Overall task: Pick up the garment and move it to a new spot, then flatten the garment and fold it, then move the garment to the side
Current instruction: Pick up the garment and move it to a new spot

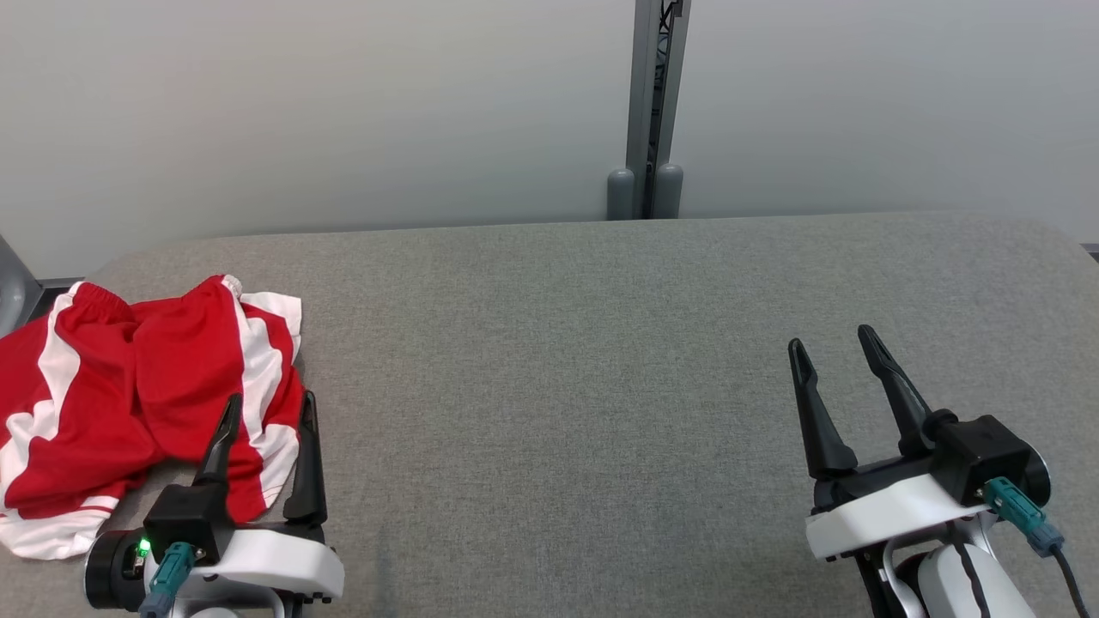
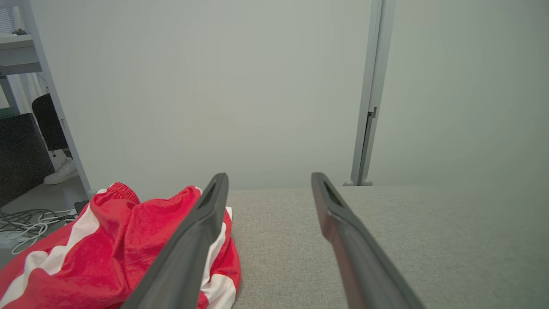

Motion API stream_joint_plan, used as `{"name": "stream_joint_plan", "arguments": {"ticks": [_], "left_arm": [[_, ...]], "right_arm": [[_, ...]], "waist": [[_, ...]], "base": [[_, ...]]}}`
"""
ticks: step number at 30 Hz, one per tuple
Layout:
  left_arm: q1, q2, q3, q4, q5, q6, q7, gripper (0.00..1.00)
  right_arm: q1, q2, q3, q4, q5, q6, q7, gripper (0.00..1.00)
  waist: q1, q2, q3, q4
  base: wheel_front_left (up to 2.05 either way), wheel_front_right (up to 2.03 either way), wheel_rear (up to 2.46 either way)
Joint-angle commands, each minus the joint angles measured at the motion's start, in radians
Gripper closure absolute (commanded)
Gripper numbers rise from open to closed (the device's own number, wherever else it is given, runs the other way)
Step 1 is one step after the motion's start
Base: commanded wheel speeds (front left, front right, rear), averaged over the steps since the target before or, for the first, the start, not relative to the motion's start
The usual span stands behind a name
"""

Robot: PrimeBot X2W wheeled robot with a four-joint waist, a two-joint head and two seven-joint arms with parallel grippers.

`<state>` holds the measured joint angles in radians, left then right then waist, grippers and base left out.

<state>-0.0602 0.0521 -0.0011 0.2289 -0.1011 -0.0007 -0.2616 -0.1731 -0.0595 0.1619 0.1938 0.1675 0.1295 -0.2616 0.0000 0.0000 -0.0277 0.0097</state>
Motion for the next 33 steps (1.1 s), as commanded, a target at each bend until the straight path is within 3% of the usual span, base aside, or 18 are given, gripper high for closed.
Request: {"name": "stream_joint_plan", "arguments": {"ticks": [1,14,33], "left_arm": [[-0.011,0.003,0.008,0.001,-0.010,-0.005,-0.005,0.00],[-0.007,0.001,0.039,0.028,-0.052,-0.003,-0.005,0.00],[0.018,0.000,0.077,0.034,-0.086,0.006,-0.004,0.00]], "right_arm": [[0.009,-0.001,-0.005,-0.001,0.005,0.002,-0.005,0.00],[0.015,0.003,0.004,0.001,0.038,0.002,-0.005,0.00],[0.038,0.006,0.028,-0.003,0.115,0.002,-0.005,0.00]], "waist": [[0.0000,0.0000,0.000,0.001],[0.0000,0.0000,-0.003,0.056],[0.0000,0.0000,-0.026,0.296]], "base": [[0.00,0.00,0.00],[0.00,0.00,0.00],[0.00,0.00,0.00]]}}
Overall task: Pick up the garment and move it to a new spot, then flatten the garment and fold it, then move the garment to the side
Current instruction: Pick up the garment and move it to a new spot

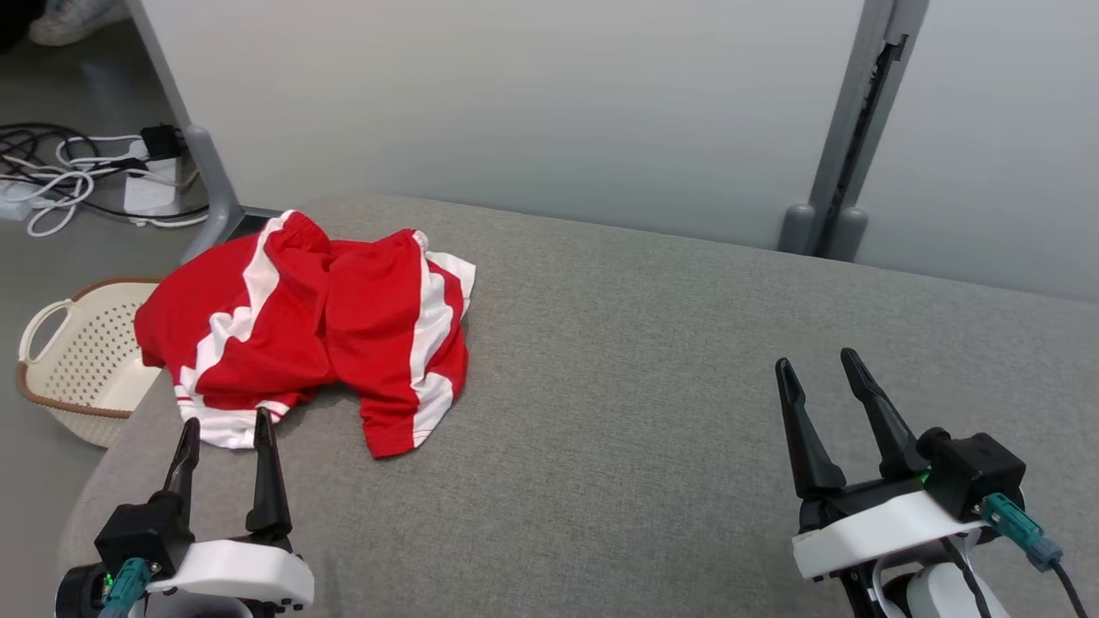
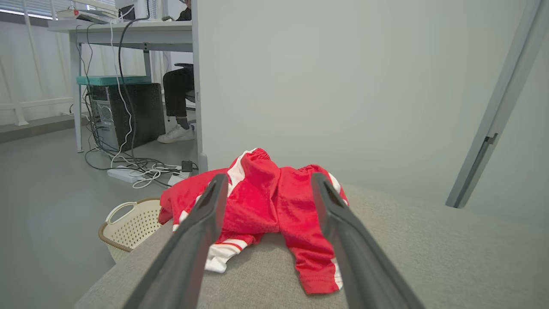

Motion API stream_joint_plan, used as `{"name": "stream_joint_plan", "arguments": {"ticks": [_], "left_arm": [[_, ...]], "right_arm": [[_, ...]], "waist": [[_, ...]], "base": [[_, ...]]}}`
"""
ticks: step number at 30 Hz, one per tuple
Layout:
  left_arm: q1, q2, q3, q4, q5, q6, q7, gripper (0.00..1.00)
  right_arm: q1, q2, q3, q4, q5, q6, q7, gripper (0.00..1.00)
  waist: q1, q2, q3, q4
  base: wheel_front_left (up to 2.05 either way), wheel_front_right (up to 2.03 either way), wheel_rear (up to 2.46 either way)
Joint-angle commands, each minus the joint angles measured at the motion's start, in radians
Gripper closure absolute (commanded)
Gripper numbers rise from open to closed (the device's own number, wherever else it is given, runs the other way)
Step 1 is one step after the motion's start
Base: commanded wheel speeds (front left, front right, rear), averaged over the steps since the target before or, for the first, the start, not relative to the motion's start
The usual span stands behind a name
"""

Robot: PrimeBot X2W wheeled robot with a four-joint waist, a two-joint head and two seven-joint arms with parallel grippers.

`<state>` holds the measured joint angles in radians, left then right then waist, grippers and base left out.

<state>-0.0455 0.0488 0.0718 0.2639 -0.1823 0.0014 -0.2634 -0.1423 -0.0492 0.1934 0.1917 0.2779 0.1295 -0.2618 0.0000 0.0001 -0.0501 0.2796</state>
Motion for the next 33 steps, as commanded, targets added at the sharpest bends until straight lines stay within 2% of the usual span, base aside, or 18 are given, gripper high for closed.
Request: {"name": "stream_joint_plan", "arguments": {"ticks": [1,10,17,25,30,33], "left_arm": [[0.005,0.003,0.005,0.000,-0.005,0.004,-0.002,0.00],[0.015,0.011,0.012,0.010,0.002,-0.008,-0.002,0.00],[-0.007,0.027,0.015,0.019,-0.006,-0.018,0.002,0.00],[-0.109,0.080,0.026,-0.001,-0.059,-0.054,0.119,0.00],[-0.209,0.154,0.063,0.022,-0.088,-0.067,0.183,0.00],[-0.273,0.197,0.086,0.061,-0.116,-0.079,0.213,0.00]], "right_arm": [[0.009,-0.004,-0.002,0.000,0.006,0.002,-0.005,0.00],[0.009,-0.004,0.016,-0.002,0.033,0.002,-0.005,0.00],[0.000,-0.004,0.022,-0.008,0.040,0.002,-0.005,0.00],[-0.034,-0.004,0.028,-0.022,0.020,0.002,-0.005,0.00],[-0.059,-0.006,0.027,-0.034,0.017,0.002,-0.005,0.00],[-0.073,-0.005,0.025,-0.044,0.070,0.002,-0.005,0.00]], "waist": [[0.0000,-0.0001,-0.005,0.038],[0.0000,-0.0001,-0.005,0.124],[0.0000,-0.0001,0.006,0.138],[0.0000,-0.0001,0.071,0.083],[0.0000,-0.0001,0.121,0.013],[0.0000,-0.0001,0.145,-0.027]], "base": [[0.00,0.00,0.00],[0.00,0.00,0.00],[0.00,0.00,0.00],[0.00,0.00,0.00],[0.00,0.00,0.00],[0.00,0.00,0.00]]}}
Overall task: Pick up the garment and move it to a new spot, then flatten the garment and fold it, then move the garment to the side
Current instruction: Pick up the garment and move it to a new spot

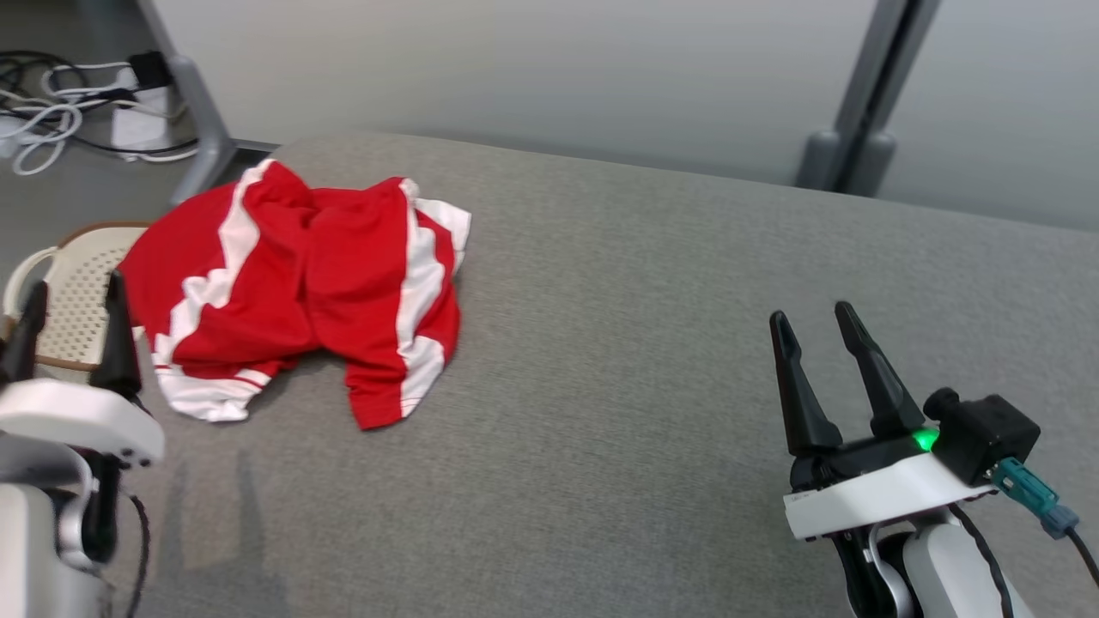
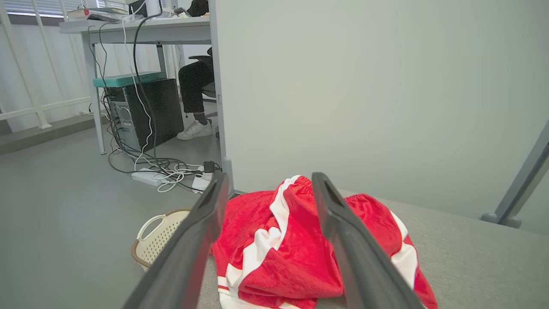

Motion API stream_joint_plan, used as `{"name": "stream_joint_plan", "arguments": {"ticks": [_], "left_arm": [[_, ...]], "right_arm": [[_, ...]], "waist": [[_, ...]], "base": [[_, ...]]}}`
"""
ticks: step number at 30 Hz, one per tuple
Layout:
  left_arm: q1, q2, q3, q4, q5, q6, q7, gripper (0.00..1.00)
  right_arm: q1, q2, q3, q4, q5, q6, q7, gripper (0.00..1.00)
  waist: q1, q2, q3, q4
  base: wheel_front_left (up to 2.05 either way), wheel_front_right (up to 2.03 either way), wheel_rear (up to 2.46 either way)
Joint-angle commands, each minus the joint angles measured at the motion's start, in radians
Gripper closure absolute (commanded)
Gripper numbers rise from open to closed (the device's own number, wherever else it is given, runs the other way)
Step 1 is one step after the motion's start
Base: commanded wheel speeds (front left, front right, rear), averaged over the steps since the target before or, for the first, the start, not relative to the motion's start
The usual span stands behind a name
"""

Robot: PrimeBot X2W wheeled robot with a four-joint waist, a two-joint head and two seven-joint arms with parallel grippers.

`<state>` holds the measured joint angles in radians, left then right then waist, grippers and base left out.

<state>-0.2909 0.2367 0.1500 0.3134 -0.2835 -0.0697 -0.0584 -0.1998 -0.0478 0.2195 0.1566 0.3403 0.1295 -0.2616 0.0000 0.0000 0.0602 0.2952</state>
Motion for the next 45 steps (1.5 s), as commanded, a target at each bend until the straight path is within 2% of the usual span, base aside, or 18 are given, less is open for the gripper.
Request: {"name": "stream_joint_plan", "arguments": {"ticks": [1,10,17,22,28,34,35,36,37,38,45], "left_arm": [[-0.050,0.022,0.018,0.031,-0.031,-0.012,0.020,0.00],[-0.245,0.166,0.016,0.233,-0.140,-0.053,0.224,0.00],[-0.385,0.268,-0.013,0.364,-0.226,-0.062,0.369,0.00],[-0.426,0.330,-0.035,0.445,-0.300,-0.062,0.461,0.00],[-0.434,0.371,-0.064,0.523,-0.341,-0.061,0.563,0.00],[-0.438,0.374,-0.098,0.571,-0.385,-0.061,0.605,0.00],[-0.439,0.376,-0.104,0.574,-0.389,-0.061,0.603,0.06],[-0.443,0.377,-0.111,0.577,-0.396,-0.061,0.598,0.50],[-0.446,0.378,-0.118,0.579,-0.400,-0.061,0.593,0.90],[-0.446,0.379,-0.132,0.574,-0.401,-0.061,0.589,1.00],[-0.465,0.407,-0.230,0.534,-0.411,-0.061,0.521,1.00]], "right_arm": [[-0.025,-0.006,0.003,-0.014,0.010,0.002,-0.005,0.00],[-0.094,-0.027,0.024,-0.061,0.019,0.002,-0.005,0.00],[-0.130,-0.034,0.024,-0.088,0.025,0.002,-0.005,0.00],[-0.149,-0.033,0.025,-0.099,0.023,0.002,-0.004,0.00],[-0.158,-0.033,0.022,-0.103,0.013,0.002,-0.004,0.00],[-0.169,-0.034,0.024,-0.109,0.009,0.002,-0.004,0.00],[-0.171,-0.035,0.023,-0.110,0.006,0.002,-0.004,0.00],[-0.175,-0.036,0.022,-0.111,0.004,0.002,-0.004,0.00],[-0.176,-0.036,0.022,-0.111,0.001,0.002,-0.004,0.00],[-0.177,-0.036,0.021,-0.111,0.000,0.002,-0.004,0.00],[-0.177,-0.033,0.024,-0.099,-0.004,0.002,-0.004,0.00]], "waist": [[0.0000,0.0000,0.041,-0.056],[0.0000,0.0000,0.120,-0.187],[0.0000,0.0000,0.202,-0.289],[0.0000,0.0000,0.243,-0.353],[0.0000,0.0000,0.269,-0.393],[0.0000,0.0000,0.298,-0.409],[0.0000,0.0000,0.303,-0.408],[0.0000,0.0000,0.307,-0.407],[0.0000,0.0000,0.310,-0.406],[0.0000,0.0000,0.311,-0.405],[0.0000,0.0000,0.283,-0.390]], "base": [[0.00,0.00,0.00],[0.00,0.00,0.00],[0.00,0.00,0.00],[0.00,0.00,0.00],[0.00,0.00,0.00],[0.00,0.00,0.00],[0.00,0.00,0.00],[0.00,0.00,0.00],[0.00,0.00,0.00],[0.00,0.00,0.00],[0.00,0.00,0.00]]}}
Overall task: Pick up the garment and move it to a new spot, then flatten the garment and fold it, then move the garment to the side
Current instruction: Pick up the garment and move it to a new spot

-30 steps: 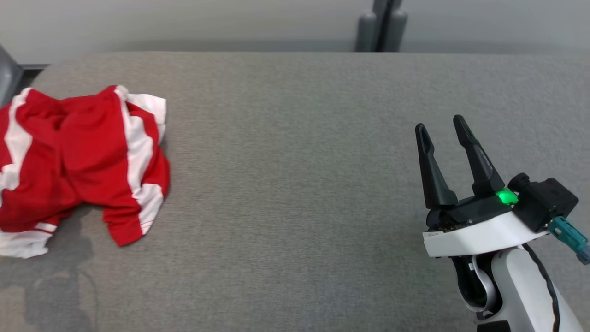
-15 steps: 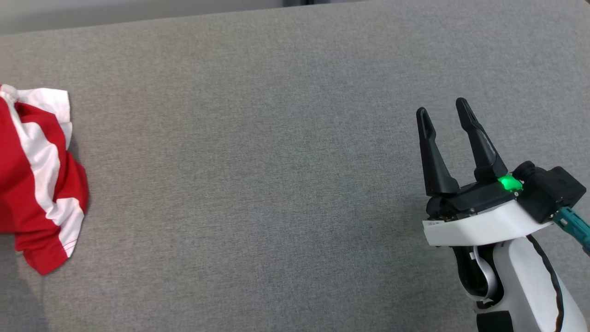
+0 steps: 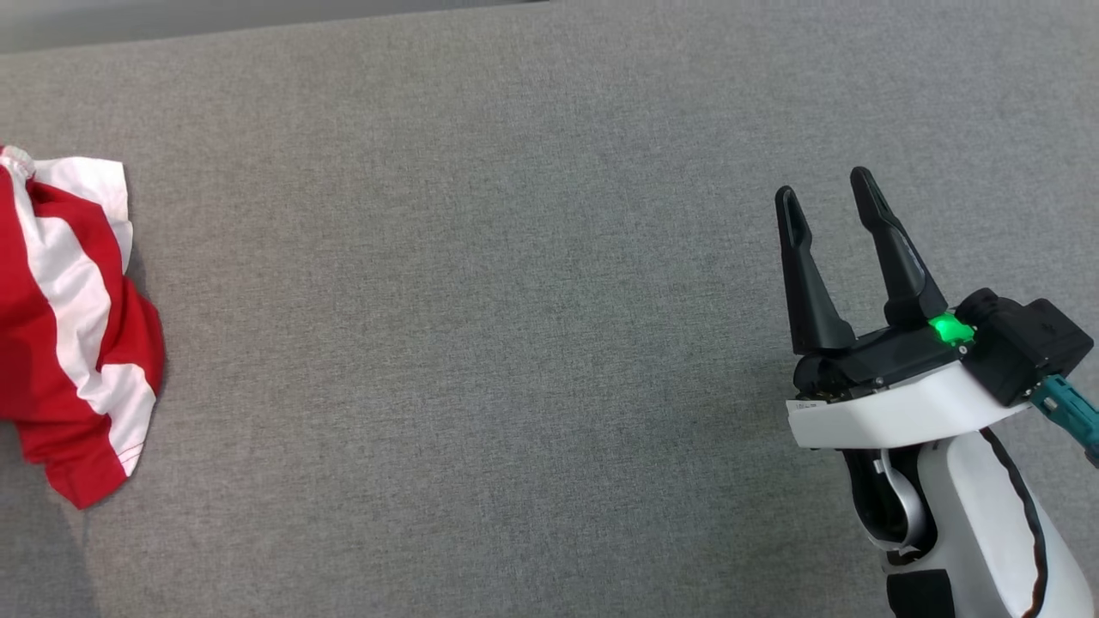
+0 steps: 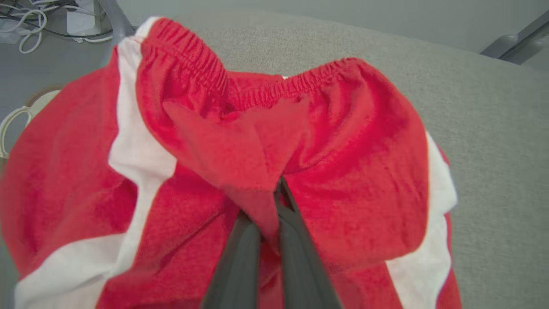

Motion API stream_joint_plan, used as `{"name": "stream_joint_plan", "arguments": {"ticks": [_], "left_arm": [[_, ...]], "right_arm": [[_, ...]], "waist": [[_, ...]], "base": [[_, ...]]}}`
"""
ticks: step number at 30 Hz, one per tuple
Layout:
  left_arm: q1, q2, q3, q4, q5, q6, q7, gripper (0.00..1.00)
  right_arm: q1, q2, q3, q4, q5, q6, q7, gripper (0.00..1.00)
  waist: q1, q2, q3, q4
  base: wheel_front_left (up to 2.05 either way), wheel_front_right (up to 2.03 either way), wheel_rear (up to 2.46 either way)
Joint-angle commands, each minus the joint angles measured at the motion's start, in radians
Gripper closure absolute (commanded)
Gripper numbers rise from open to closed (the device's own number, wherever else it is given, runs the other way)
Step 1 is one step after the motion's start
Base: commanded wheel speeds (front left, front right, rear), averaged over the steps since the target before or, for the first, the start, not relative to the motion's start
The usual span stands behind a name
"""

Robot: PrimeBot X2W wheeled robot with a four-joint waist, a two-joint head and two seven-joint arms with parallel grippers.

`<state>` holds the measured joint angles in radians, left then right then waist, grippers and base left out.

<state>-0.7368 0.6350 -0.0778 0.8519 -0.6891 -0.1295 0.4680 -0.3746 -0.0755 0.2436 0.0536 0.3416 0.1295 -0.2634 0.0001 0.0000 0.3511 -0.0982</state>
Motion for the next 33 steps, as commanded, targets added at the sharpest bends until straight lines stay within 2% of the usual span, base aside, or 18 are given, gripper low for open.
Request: {"name": "stream_joint_plan", "arguments": {"ticks": [1,8,13,19,27,33], "left_arm": [[-0.018,0.015,-0.019,-0.013,-0.006,-0.001,-0.012,1.00],[-0.012,0.079,-0.158,-0.114,-0.010,-0.001,-0.063,1.00],[-0.005,0.102,-0.245,-0.214,-0.017,-0.001,-0.086,1.00],[0.012,0.108,-0.340,-0.397,-0.045,-0.001,-0.070,1.00],[0.045,0.117,-0.415,-0.603,-0.097,-0.001,-0.029,1.00],[0.108,0.070,-0.463,-0.705,-0.118,0.004,-0.025,1.00]], "right_arm": [[0.000,-0.003,0.002,0.007,-0.005,0.002,-0.002,0.00],[0.032,0.008,0.005,0.031,0.011,0.002,-0.002,0.00],[0.066,0.015,-0.001,0.045,0.019,0.002,-0.002,0.00],[0.103,0.021,-0.006,0.049,0.031,0.002,-0.002,0.00],[0.122,0.023,-0.011,0.042,0.036,0.002,-0.002,0.00],[0.128,0.023,-0.010,0.034,0.048,0.002,-0.002,0.00]], "waist": [[-0.0001,0.0000,-0.018,0.004],[-0.0001,0.0000,-0.130,-0.008],[-0.0001,0.0000,-0.216,-0.030],[-0.0001,0.0000,-0.291,-0.077],[-0.0001,0.0000,-0.313,-0.156],[-0.0001,0.0000,-0.294,-0.226]], "base": [[0.00,0.00,0.00],[0.00,0.00,0.00],[0.00,0.00,0.00],[0.00,0.00,0.00],[0.00,0.00,0.00],[0.00,0.00,0.00]]}}
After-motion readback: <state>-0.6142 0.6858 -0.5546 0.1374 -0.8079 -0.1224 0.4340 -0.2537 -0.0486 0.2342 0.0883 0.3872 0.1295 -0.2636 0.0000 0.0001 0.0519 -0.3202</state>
